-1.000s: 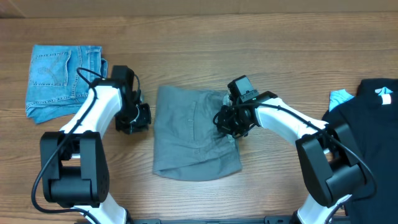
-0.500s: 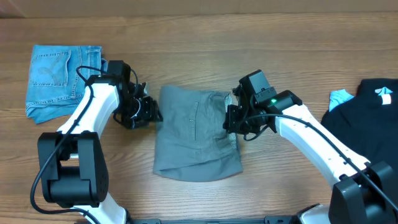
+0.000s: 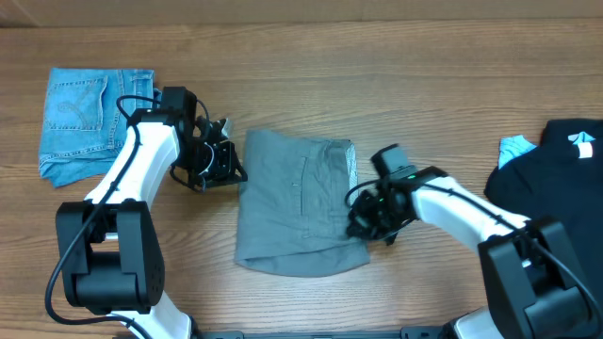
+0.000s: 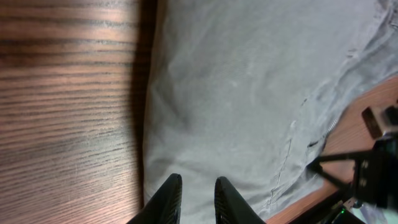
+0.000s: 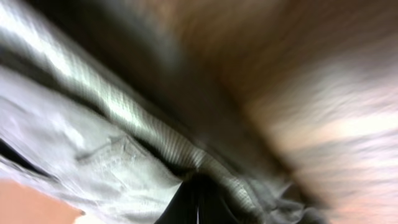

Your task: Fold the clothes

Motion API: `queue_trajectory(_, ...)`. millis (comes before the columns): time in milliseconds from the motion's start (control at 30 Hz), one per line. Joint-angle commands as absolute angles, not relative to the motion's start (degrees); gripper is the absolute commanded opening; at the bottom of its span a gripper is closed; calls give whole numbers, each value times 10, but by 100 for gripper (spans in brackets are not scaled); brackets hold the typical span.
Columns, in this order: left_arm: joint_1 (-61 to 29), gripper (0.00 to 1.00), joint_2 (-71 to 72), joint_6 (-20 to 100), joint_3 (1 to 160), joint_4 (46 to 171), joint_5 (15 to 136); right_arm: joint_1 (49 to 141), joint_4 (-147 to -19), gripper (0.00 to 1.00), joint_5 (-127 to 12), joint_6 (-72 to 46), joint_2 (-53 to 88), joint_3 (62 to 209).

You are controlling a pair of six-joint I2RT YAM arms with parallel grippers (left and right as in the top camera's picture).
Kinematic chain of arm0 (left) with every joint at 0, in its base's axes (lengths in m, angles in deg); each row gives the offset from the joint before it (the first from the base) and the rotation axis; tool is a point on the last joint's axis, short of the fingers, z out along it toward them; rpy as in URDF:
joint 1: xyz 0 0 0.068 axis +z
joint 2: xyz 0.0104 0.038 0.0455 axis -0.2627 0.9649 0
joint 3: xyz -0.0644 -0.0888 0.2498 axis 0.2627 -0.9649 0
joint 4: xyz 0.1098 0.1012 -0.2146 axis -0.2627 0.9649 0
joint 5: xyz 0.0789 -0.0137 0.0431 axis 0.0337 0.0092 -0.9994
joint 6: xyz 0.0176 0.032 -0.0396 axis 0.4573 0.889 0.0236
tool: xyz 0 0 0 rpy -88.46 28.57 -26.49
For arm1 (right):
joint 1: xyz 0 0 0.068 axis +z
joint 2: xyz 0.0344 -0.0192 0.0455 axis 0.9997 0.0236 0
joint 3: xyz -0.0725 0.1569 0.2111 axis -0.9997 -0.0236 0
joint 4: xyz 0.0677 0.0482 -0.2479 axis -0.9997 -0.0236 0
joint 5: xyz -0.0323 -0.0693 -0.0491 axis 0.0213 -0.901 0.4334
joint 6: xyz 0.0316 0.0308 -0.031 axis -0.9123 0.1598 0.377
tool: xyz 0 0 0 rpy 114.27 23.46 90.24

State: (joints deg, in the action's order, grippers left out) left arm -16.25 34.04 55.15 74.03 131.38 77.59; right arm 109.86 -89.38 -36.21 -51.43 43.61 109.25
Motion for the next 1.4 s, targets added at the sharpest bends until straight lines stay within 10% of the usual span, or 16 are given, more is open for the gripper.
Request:
queue_trajectory(0,-163,23,338,583,768,1332,791,1020,-878,4,-459,-531,447,1082)
queue_trajectory(233,-164,37,338,594,789,1337,792,888,-856,8,-264,-291,445,1107)
queue_trajectory(433,-164,38,338,598,789,1332,791,906,-993,57,-215,-90,444,1120)
queue_trajectory(633,-164,39,338,598,789,1330,791,983,-1008,77,-217,-67,445,1100)
queue_trajectory(800,-164,39,338,598,789,1329,791,1041,-984,65,-238,-83,446,1078)
queue_trajectory(867,-163,39,338,598,789,1330,791,1051,-981,31,-300,-139,447,1078)
queue_trajectory(1000,-163,40,338,598,789,1335,791,1035,-954,4,-358,-174,447,1079)
queue_trajectory(1267,-164,40,338,598,789,1336,791,928,-822,6,-489,-198,447,1158)
queue_trajectory(1300,-164,41,338,598,789,1339,791,919,-815,31,-473,-185,447,1179)
queue_trajectory(1367,-164,42,338,598,789,1343,791,905,-854,47,-452,-167,447,1228)
